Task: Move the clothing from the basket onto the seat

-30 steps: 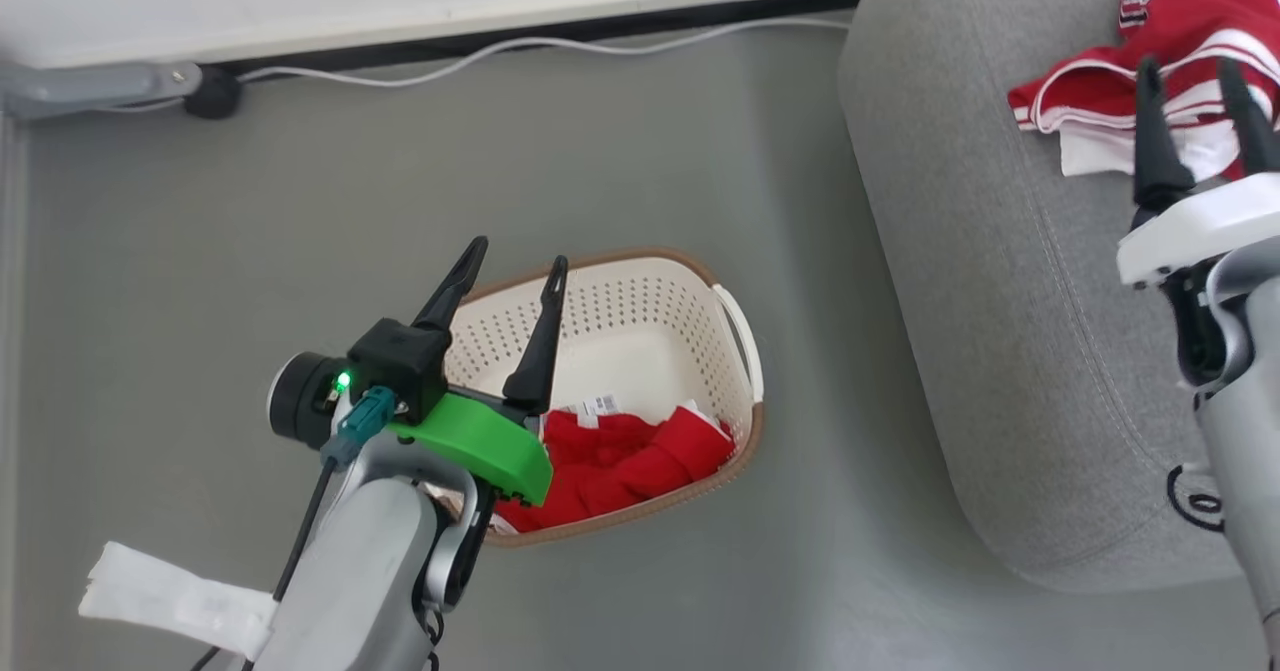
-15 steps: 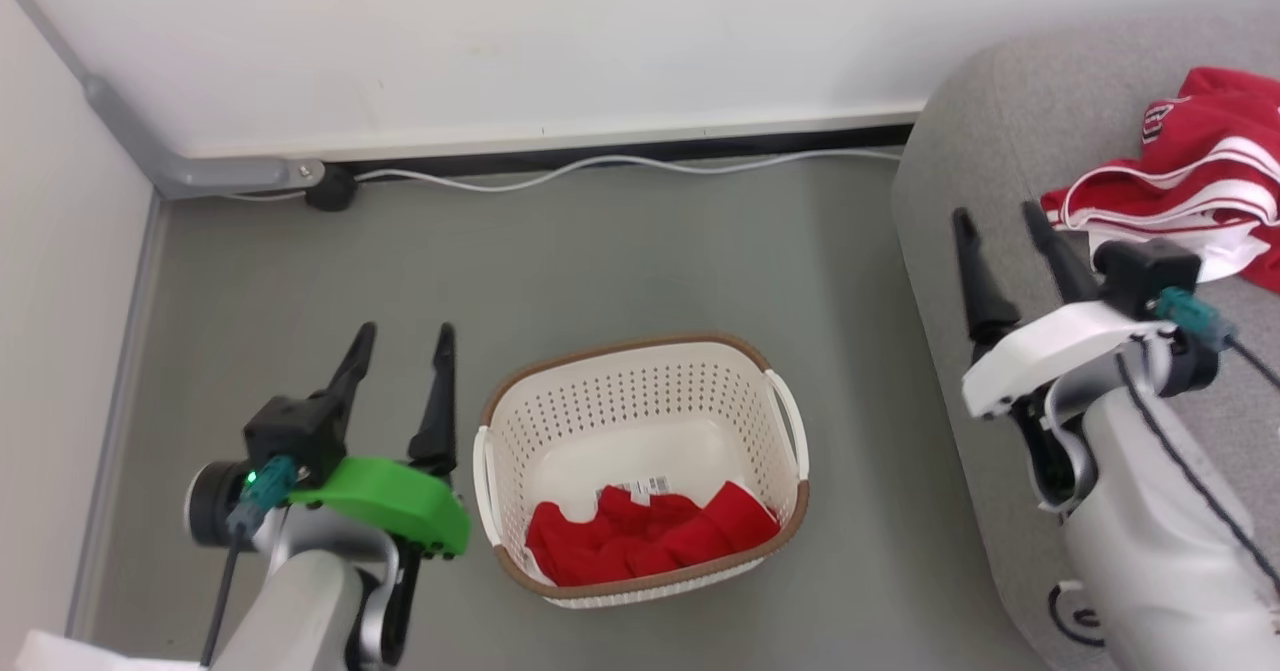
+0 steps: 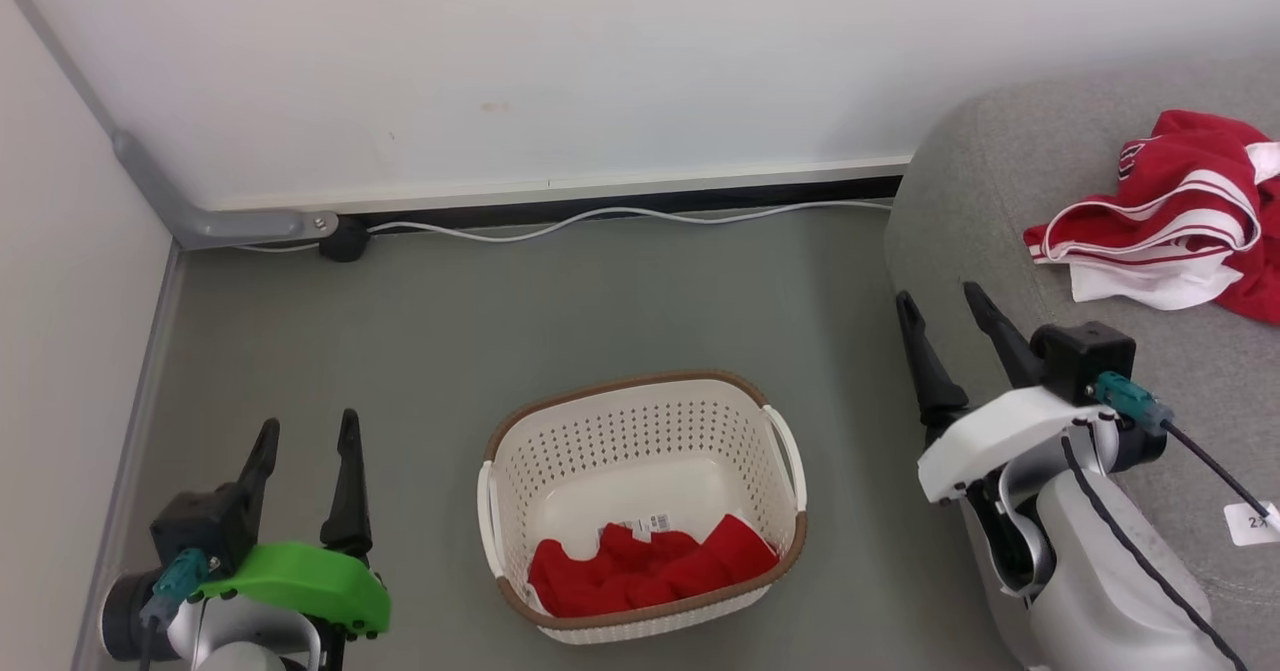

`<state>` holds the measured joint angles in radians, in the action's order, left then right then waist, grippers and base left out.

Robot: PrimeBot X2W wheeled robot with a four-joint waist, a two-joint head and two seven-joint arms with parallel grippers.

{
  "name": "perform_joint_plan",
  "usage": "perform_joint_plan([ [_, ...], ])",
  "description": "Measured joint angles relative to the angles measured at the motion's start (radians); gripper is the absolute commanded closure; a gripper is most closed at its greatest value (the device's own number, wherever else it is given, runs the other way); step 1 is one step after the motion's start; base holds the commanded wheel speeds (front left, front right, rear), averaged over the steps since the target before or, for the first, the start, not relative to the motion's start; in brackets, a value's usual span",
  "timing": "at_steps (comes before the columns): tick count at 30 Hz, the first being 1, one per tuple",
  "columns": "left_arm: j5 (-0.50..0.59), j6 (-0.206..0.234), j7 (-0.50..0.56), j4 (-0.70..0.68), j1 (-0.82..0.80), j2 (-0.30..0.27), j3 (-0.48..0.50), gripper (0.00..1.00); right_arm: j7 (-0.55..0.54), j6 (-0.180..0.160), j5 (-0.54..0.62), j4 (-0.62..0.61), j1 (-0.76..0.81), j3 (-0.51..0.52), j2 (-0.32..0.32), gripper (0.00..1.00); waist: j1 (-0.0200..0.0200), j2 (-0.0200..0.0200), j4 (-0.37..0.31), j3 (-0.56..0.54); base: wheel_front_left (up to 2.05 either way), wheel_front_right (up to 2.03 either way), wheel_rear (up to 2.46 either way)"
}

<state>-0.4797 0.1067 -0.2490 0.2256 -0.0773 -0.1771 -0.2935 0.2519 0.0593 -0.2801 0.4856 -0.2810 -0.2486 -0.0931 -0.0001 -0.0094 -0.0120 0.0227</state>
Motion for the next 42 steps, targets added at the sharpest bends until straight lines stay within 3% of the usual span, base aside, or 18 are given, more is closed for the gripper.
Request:
perform_joint_plan([
  [20, 0.017, 0.009, -0.003, -0.114, 0.122, 0.008, 0.106, 0.0, 0.0, -0.06, 0.0, -0.13, 0.168, 0.021, 0.001, 0.0, 0.0, 0.0, -0.022, -0.029, 0.0, 0.0, 0.0],
  [42, 0.027, 0.009, -0.003, -0.144, 0.172, 0.024, 0.132, 0.0, 0.0, -0.079, 0.0, -0.208, 0.225, 0.024, -0.001, 0.0, 0.0, 0.0, -0.011, -0.023, 0.0, 0.0, 0.0],
])
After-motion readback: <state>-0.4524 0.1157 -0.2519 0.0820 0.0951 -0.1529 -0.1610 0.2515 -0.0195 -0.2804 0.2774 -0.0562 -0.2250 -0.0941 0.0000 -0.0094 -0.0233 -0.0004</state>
